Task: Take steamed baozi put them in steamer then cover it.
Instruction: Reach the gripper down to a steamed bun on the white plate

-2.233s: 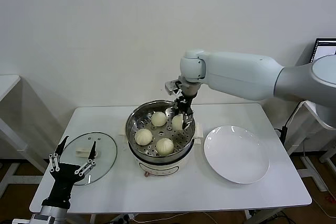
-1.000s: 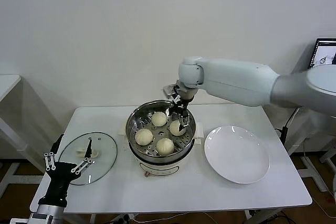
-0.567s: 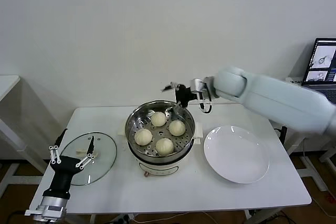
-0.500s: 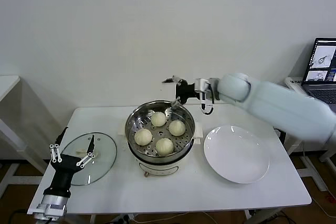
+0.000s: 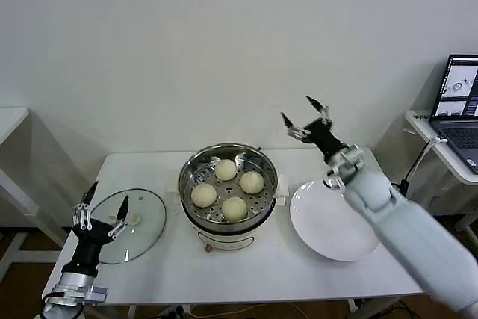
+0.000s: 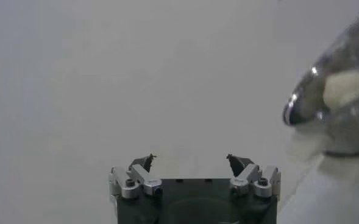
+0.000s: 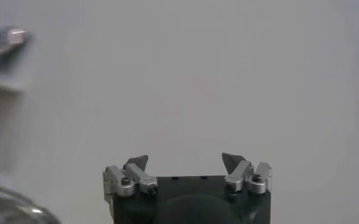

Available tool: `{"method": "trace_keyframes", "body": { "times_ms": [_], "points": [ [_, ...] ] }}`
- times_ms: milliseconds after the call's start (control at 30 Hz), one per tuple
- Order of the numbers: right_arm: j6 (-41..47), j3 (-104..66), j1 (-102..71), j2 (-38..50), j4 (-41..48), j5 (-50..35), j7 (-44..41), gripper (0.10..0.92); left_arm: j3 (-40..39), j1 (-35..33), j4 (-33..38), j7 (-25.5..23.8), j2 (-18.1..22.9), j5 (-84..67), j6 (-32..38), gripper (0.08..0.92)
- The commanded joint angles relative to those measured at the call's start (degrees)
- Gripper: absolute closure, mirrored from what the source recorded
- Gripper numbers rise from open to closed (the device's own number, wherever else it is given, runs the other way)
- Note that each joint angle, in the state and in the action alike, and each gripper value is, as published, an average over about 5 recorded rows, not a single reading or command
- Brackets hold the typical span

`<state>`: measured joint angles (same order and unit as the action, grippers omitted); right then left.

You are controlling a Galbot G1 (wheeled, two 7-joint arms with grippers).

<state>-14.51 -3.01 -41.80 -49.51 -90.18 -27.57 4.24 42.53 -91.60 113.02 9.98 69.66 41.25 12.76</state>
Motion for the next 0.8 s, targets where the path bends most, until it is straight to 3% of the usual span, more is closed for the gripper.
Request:
{"method": "trace_keyframes", "body": {
  "times_ms": [33,433,800],
  "points": [
    [-5.66,-24.68,-30.92,-12.01,-2.72,5.80,4.77,0.203,1.67,0.91,-13.34,2.99,-2.44,24.06,3.19,0.177],
    [-6.05,-24.49,-34.80,-17.00,-4.52,9.06,3.83,0.203,-2.72,8.21,-30.12,7.30,-3.26,28.41,5.63,0.177],
    [-5.71,-23.77,-34.46,-17.82,-3.98,9.71,2.73,0.203,-3.33,13.37,-32.96,9.58,-3.24,27.51,3.41,0.177]
  ]
}}
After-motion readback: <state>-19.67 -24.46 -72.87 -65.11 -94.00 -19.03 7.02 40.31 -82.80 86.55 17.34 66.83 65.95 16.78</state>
